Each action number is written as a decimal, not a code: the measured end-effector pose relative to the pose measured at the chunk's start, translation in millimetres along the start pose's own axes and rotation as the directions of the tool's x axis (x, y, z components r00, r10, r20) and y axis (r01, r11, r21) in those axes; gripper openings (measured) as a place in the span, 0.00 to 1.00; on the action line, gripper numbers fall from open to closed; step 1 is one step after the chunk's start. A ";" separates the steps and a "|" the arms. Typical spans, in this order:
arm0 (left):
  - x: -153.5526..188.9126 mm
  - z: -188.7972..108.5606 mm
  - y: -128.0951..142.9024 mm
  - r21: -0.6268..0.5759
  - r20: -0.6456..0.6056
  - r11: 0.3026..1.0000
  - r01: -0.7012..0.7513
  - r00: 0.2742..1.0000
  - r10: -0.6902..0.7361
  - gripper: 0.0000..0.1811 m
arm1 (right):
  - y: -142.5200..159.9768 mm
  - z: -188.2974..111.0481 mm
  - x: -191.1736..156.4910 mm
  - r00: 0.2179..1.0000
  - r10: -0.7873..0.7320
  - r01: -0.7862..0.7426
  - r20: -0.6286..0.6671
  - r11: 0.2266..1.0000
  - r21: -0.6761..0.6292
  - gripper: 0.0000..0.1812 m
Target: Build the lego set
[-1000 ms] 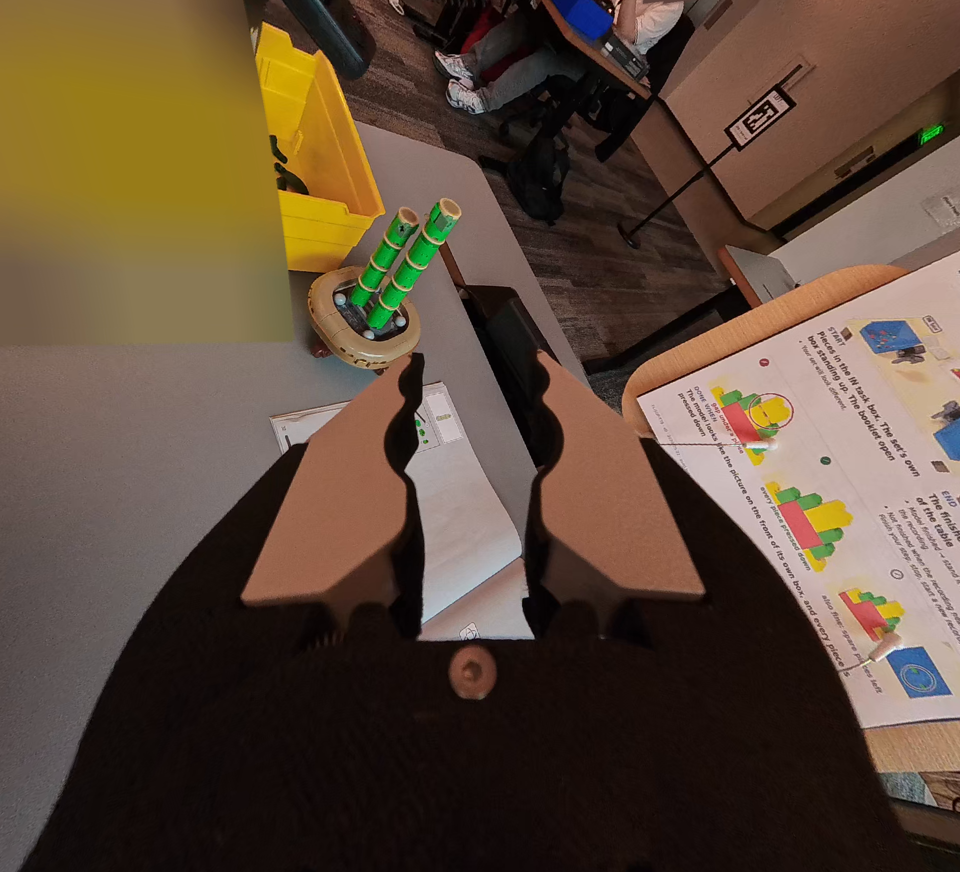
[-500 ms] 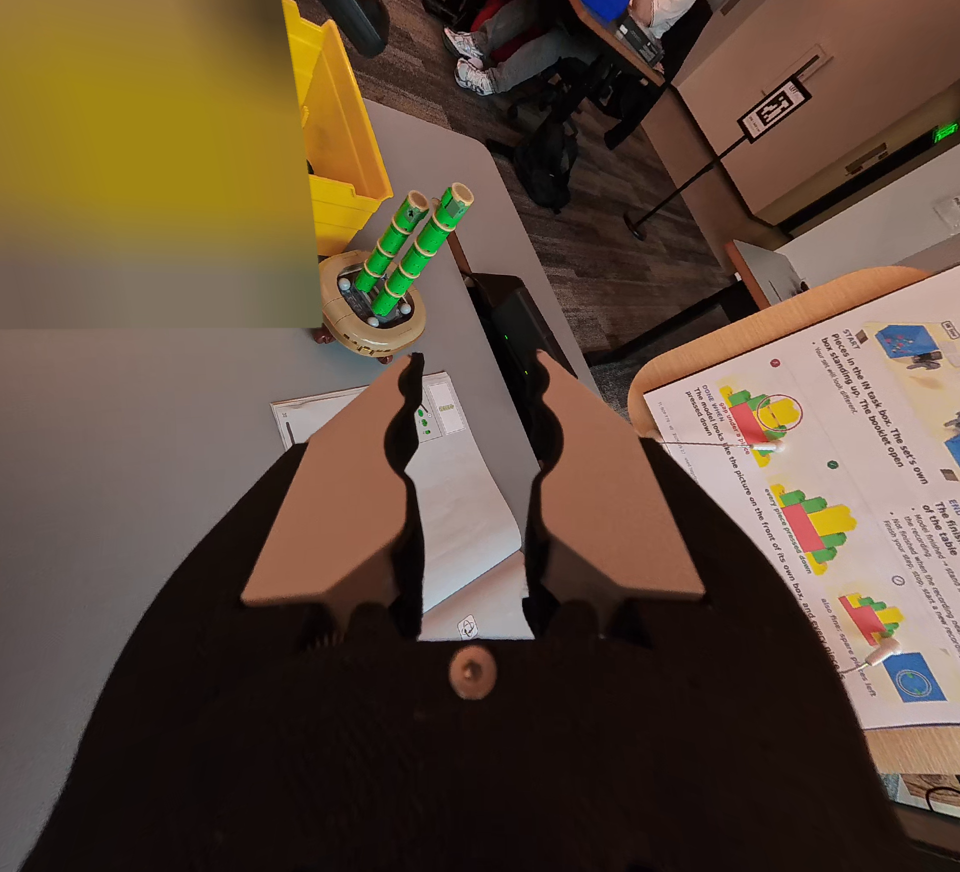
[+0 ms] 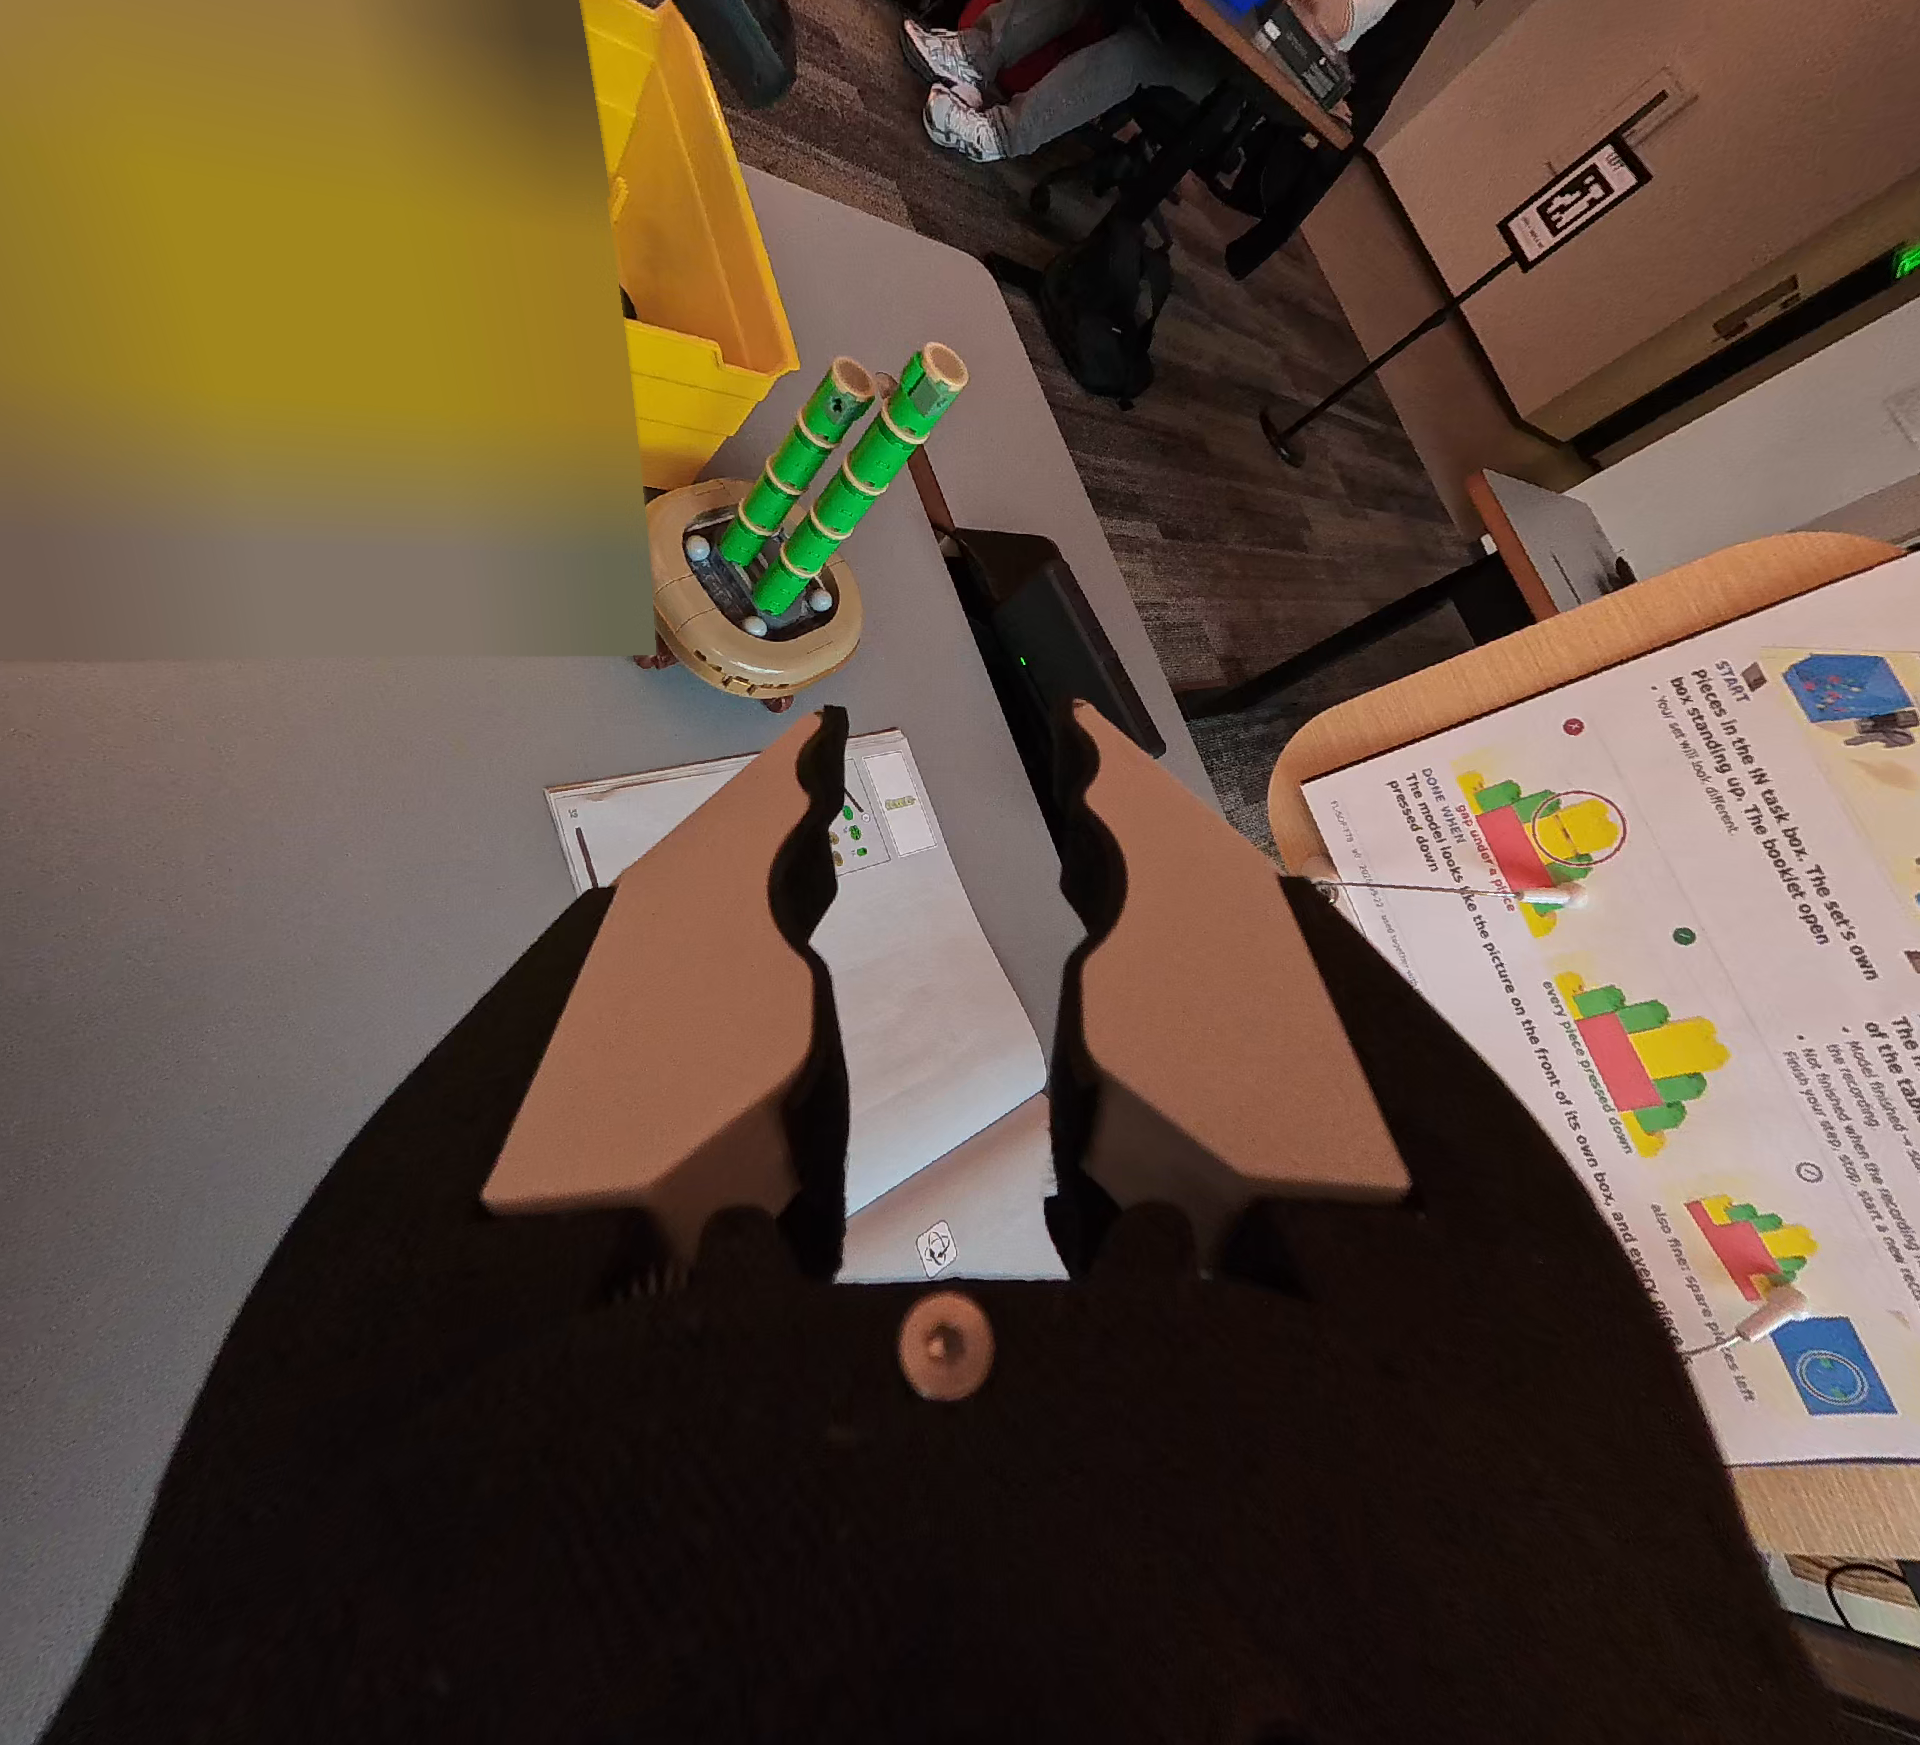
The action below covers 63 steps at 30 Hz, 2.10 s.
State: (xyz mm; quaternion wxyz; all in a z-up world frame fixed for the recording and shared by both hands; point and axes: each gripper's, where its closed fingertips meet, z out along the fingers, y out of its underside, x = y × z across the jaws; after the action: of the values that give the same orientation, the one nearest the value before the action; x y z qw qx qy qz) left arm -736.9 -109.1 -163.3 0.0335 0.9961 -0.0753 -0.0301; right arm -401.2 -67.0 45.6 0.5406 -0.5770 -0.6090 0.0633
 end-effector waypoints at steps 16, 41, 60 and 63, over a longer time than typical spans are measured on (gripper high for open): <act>1.0 -16.7 13.1 0.022 -0.013 1.000 -0.020 1.000 0.020 0.23 | 3.2 1.9 -0.5 1.000 -0.010 0.010 0.002 1.000 -0.014 0.22; -24.9 -2.7 -4.7 0.025 0.097 0.998 0.063 0.993 -0.065 0.15 | 7.5 6.3 -4.8 0.999 -0.042 0.043 0.010 0.998 -0.040 0.22; -21.9 -2.0 -9.7 0.029 0.102 0.999 0.016 0.995 -0.019 0.15 | 7.8 7.7 -10.1 0.998 -0.056 0.057 0.029 0.997 -0.049 0.22; -26.1 1.6 -9.8 0.022 0.106 0.999 0.029 0.994 -0.031 0.16 | 8.3 8.0 -10.6 0.998 -0.057 0.058 0.033 0.997 -0.051 0.22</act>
State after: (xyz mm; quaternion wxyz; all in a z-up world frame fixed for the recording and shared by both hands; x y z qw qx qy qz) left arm -761.3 -95.6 -164.2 0.0189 0.9944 -0.0625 -0.0827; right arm -404.4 -68.1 30.4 0.5176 -0.5719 -0.6351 0.0410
